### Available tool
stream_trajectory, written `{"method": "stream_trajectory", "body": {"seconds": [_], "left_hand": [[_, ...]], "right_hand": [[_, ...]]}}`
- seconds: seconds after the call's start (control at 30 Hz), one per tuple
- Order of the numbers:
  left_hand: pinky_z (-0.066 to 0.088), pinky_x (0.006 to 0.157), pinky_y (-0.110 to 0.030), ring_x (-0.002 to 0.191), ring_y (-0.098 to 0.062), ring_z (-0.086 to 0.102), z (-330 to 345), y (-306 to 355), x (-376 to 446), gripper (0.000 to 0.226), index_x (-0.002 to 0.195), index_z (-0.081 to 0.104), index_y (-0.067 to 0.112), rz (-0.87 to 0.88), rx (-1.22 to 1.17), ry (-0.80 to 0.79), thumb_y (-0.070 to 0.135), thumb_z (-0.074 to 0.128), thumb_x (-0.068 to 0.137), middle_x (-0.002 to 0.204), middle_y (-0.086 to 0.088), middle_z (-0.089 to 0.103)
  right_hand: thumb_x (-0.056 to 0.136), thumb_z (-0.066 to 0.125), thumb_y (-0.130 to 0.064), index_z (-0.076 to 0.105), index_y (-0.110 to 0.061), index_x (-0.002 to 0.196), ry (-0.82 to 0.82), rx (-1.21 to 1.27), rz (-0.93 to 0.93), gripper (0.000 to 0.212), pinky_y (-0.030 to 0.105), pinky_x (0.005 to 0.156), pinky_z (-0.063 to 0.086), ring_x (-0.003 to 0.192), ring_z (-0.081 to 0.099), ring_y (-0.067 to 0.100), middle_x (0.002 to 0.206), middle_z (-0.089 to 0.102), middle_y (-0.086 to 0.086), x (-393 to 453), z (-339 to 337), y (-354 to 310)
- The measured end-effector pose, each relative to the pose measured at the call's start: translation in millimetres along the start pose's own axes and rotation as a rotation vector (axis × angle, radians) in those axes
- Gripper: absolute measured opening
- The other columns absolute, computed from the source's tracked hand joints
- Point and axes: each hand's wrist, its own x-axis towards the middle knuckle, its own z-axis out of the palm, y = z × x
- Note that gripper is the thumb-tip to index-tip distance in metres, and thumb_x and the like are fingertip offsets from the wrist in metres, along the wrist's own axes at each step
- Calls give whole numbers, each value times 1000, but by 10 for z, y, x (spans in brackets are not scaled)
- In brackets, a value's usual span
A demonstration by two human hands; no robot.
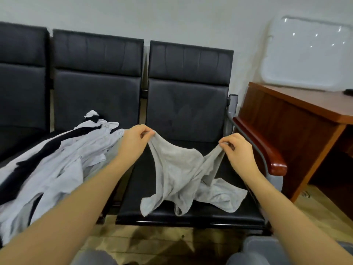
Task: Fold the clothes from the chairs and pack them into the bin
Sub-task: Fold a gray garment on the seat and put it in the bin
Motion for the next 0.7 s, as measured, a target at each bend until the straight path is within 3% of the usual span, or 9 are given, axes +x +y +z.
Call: {"method": "stream_trajectory", "body": {"seconds": [0.17, 0.23, 0.33, 0.43, 0.57, 0.63, 0.7], "left_hand": [[42, 70, -28, 79, -16, 55, -305, 319, 266, 13, 88, 66, 12, 120, 116, 126, 22, 58, 93, 82, 4, 58], [46, 71, -31, 80, -17, 58, -392, 467, 367, 13, 89, 65, 13, 144, 85, 129, 22, 56, 93, 81, 4, 59], [41, 72, -23, 83, -12, 56, -508, 709, 480, 12, 93, 65, 11, 181, 54, 144, 17, 54, 94, 88, 0, 63], [41, 80, -22, 93, -14, 56, -636, 920, 536, 18, 107, 64, 8, 221, 28, 175, 14, 51, 96, 100, -2, 63], [44, 83, -28, 97, -17, 54, -782, 1111, 586, 29, 124, 58, 15, 278, 86, 179, 13, 42, 99, 107, -2, 58], [45, 75, -34, 90, -25, 54, -814, 1131, 598, 31, 119, 60, 15, 281, 191, 181, 8, 39, 98, 103, -7, 54], [46, 77, -40, 89, -28, 52, -805, 1090, 599, 31, 108, 64, 13, 275, 216, 148, 2, 38, 96, 100, -8, 50]], "right_hand": [[92, 58, -6, 68, -7, 94, 102, -4, -14, 10, 22, 82, 41, 87, 54, 11, 92, 58, -1, 378, -398, -336], [93, 57, -8, 66, -8, 95, 151, 31, 18, 9, 22, 81, 40, 88, 54, 11, 92, 59, -1, 467, -547, -433], [95, 53, -9, 65, -8, 99, 226, 66, 46, 13, 20, 82, 37, 91, 54, 11, 97, 59, 1, 557, -751, -502], [97, 48, -9, 66, -8, 106, 239, 23, 57, 21, 23, 87, 40, 94, 55, 17, 105, 57, 7, 620, -968, -531], [95, 49, -6, 70, -7, 100, 254, 19, 53, 22, 13, 83, 30, 95, 49, 13, 107, 56, 11, 667, -1245, -521], [95, 51, -8, 71, -10, 101, 245, 30, 46, 21, 9, 80, 30, 97, 47, 10, 109, 54, 10, 669, -1352, -491], [93, 56, -11, 69, -13, 105, 209, 89, 68, 17, 3, 75, 33, 97, 46, 10, 111, 49, 6, 627, -1415, -460]]}}
